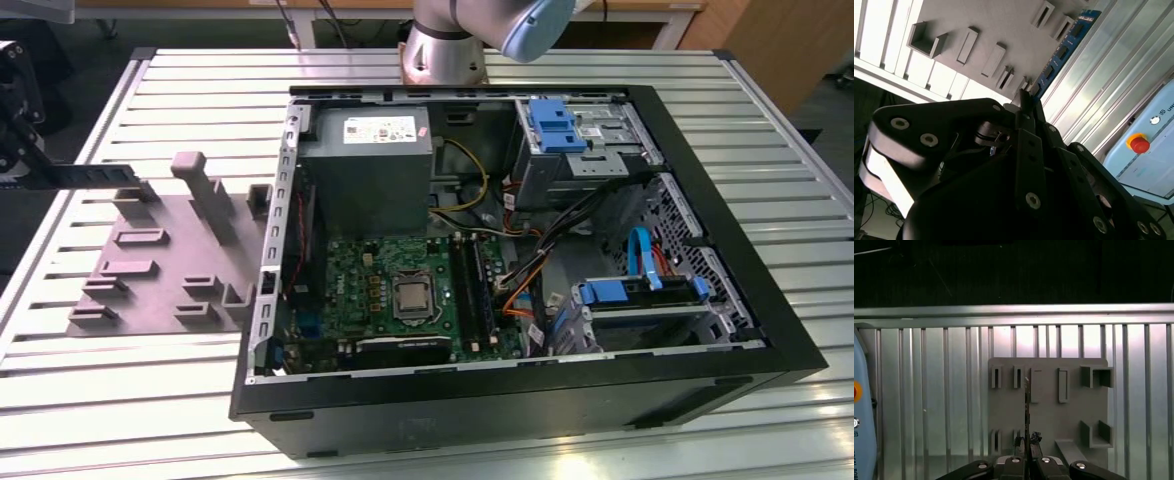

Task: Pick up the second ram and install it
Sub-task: 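Pick up the second ram and move it above second insertion slot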

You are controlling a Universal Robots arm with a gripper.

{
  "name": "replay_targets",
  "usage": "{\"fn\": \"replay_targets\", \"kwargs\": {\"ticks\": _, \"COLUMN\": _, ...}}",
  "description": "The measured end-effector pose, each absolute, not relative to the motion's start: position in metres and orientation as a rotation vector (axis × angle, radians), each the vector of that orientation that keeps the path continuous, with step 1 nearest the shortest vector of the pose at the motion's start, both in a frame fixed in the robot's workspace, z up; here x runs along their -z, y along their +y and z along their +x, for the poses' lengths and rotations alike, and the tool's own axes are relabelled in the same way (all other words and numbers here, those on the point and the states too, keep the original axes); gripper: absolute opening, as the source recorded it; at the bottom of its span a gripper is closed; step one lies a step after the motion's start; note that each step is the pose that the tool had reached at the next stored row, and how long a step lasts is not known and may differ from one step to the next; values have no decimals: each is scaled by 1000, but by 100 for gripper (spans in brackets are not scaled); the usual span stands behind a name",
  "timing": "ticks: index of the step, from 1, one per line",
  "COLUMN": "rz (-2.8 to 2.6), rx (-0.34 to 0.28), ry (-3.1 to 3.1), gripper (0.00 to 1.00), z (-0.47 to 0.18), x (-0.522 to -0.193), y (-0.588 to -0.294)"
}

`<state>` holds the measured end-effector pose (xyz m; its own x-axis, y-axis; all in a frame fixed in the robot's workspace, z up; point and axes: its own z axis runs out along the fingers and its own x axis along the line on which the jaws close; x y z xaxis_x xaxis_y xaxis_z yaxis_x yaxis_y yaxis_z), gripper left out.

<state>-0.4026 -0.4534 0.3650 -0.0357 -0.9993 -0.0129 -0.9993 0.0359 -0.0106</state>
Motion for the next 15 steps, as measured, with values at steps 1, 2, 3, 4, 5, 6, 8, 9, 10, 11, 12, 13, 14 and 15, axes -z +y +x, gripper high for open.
{"fn": "replay_targets", "kwargs": {"ticks": 1, "rz": -2170, "rx": -2, "ry": 2249, "gripper": 14, "z": -403, "x": -366, "y": -453}}
{"fn": "replay_targets", "kwargs": {"ticks": 2, "rz": -2170, "rx": -2, "ry": 2249, "gripper": 14, "z": -403, "x": -367, "y": -453}}
{"fn": "replay_targets", "kwargs": {"ticks": 3, "rz": -2170, "rx": -2, "ry": 2249, "gripper": 14, "z": -403, "x": -368, "y": -453}}
{"fn": "replay_targets", "kwargs": {"ticks": 4, "rz": -2170, "rx": -2, "ry": 2249, "gripper": 14, "z": -403, "x": -369, "y": -453}}
{"fn": "replay_targets", "kwargs": {"ticks": 5, "rz": -2170, "rx": -2, "ry": 2249, "gripper": 14, "z": -403, "x": -370, "y": -453}}
{"fn": "replay_targets", "kwargs": {"ticks": 6, "rz": -2170, "rx": -2, "ry": 2249, "gripper": 14, "z": -403, "x": -371, "y": -453}}
{"fn": "replay_targets", "kwargs": {"ticks": 8, "rz": -2170, "rx": -2, "ry": 2249, "gripper": 14, "z": -403, "x": -373, "y": -453}}
{"fn": "replay_targets", "kwargs": {"ticks": 9, "rz": -2170, "rx": -2, "ry": 2249, "gripper": 14, "z": -403, "x": -374, "y": -453}}
{"fn": "replay_targets", "kwargs": {"ticks": 10, "rz": -2170, "rx": -2, "ry": 2249, "gripper": 14, "z": -403, "x": -375, "y": -453}}
{"fn": "replay_targets", "kwargs": {"ticks": 11, "rz": -2170, "rx": -2, "ry": 2249, "gripper": 14, "z": -403, "x": -376, "y": -453}}
{"fn": "replay_targets", "kwargs": {"ticks": 12, "rz": -2170, "rx": -2, "ry": 2249, "gripper": 14, "z": -403, "x": -377, "y": -453}}
{"fn": "replay_targets", "kwargs": {"ticks": 13, "rz": -2170, "rx": -2, "ry": 2249, "gripper": 14, "z": -403, "x": -377, "y": -453}}
{"fn": "replay_targets", "kwargs": {"ticks": 14, "rz": -2170, "rx": -2, "ry": 2249, "gripper": 14, "z": -403, "x": -378, "y": -453}}
{"fn": "replay_targets", "kwargs": {"ticks": 15, "rz": -2170, "rx": -2, "ry": 2249, "gripper": 14, "z": -403, "x": -379, "y": -453}}
